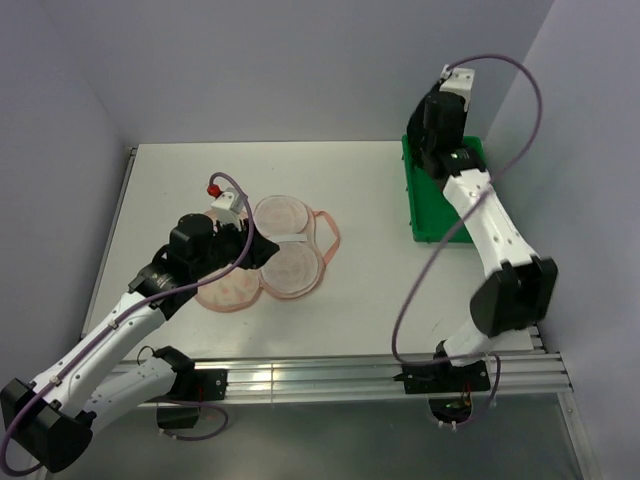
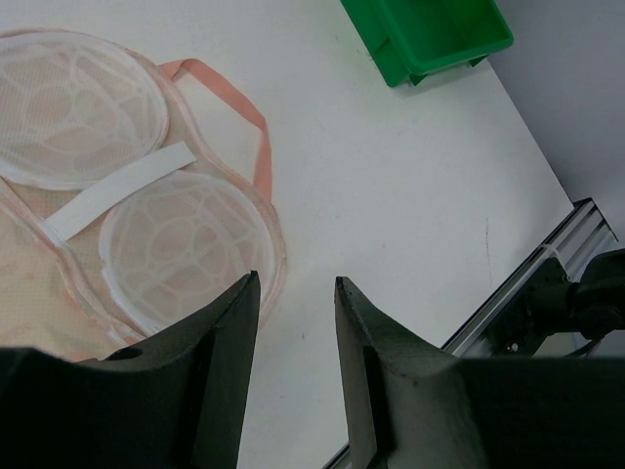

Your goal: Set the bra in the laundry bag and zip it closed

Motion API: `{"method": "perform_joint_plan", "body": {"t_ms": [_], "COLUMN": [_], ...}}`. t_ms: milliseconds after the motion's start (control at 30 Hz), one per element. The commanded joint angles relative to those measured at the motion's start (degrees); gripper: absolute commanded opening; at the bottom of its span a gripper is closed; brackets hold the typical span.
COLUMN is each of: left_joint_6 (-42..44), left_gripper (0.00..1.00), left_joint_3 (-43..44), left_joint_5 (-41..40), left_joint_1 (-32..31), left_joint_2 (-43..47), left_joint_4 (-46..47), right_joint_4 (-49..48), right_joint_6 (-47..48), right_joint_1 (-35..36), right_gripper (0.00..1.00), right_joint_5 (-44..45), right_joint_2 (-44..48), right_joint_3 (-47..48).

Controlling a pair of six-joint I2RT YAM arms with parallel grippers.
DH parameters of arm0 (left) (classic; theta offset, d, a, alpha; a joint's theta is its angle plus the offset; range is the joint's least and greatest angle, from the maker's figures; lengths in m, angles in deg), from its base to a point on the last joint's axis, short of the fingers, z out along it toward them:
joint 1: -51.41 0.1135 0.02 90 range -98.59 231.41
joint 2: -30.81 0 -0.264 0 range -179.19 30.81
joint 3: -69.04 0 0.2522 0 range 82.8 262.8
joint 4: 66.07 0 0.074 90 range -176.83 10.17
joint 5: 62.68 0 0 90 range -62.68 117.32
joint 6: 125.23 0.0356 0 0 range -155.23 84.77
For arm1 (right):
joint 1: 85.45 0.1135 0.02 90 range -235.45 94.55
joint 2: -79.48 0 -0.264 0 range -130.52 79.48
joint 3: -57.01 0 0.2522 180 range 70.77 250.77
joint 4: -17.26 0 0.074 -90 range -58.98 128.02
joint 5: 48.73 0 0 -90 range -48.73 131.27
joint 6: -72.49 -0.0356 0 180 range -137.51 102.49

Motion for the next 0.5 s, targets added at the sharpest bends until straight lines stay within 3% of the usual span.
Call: {"method": "perform_joint_plan", "body": {"t_ms": [0, 67, 267, 467], "left_joint_6": [-0.3, -0.7, -5.8, -12.7], "left_gripper": [0.43, 0.43, 0.46, 0.54], "left_joint_3": [1.8, 1.7, 0.6, -2.6], "left_joint_5": [2.2, 3.0, 4.8, 6.2], "left_joint_1": [0.5, 0.6, 0.6, -0.1], "left_joint_2": [1.6, 2.0, 3.1, 0.8], "left_joint_4": [2.9, 3.1, 6.2, 11.7], "right_joint_4": [-4.0, -1.2, 3.4, -0.3], "right_joint_6": [-6.7, -8.1, -14.2, -21.2], "right_joint_1": [3.2, 5.3, 9.6, 12.9], "right_gripper": [0.00, 0.00, 0.00, 0.00], "right_joint_5": [-4.4, -8.6, -33.4, -47.4], "right_joint_2": [12.7, 16.0, 27.2, 40.0], "right_joint_3": [-3.0, -4.1, -9.5, -28.2]}}
